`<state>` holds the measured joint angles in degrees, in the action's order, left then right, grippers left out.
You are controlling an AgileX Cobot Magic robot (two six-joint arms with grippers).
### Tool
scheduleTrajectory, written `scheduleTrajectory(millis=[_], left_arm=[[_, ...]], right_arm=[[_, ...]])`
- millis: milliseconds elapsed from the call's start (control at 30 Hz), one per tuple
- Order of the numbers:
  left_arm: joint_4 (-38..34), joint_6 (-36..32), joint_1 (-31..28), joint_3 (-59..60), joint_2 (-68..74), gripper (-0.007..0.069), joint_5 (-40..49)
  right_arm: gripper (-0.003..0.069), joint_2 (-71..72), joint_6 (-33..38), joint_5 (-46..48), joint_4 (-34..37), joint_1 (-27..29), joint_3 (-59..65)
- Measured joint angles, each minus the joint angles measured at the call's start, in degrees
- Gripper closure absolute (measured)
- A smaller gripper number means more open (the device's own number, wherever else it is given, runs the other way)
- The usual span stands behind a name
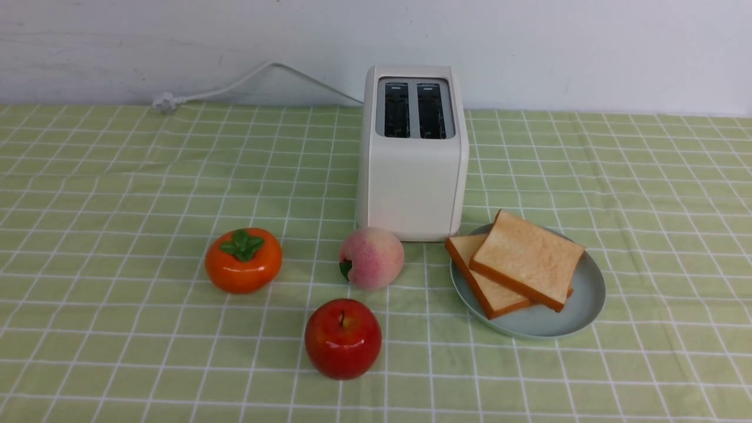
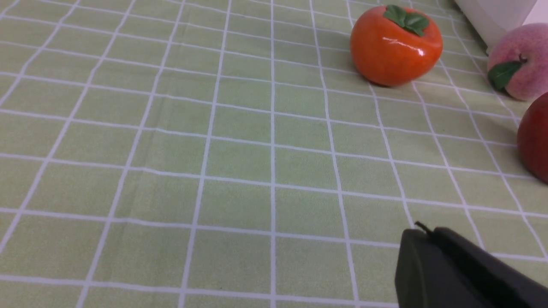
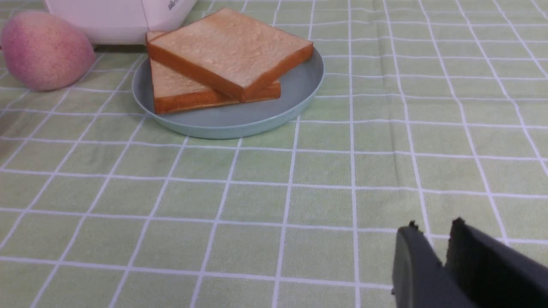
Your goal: Take toasted bread from bread machine on green coffee tablecloth place on plate.
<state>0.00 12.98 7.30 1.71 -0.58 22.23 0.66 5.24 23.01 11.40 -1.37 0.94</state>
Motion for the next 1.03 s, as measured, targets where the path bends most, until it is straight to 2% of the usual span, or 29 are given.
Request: scheduleTrajectory(millis=[1033], left_arm=[[0.00,0.00,0.00,0.00,0.00,0.0625,0.00]], right_arm=[[0.0486,0.00,0.00,0.00,0.00,0.00,0.00]])
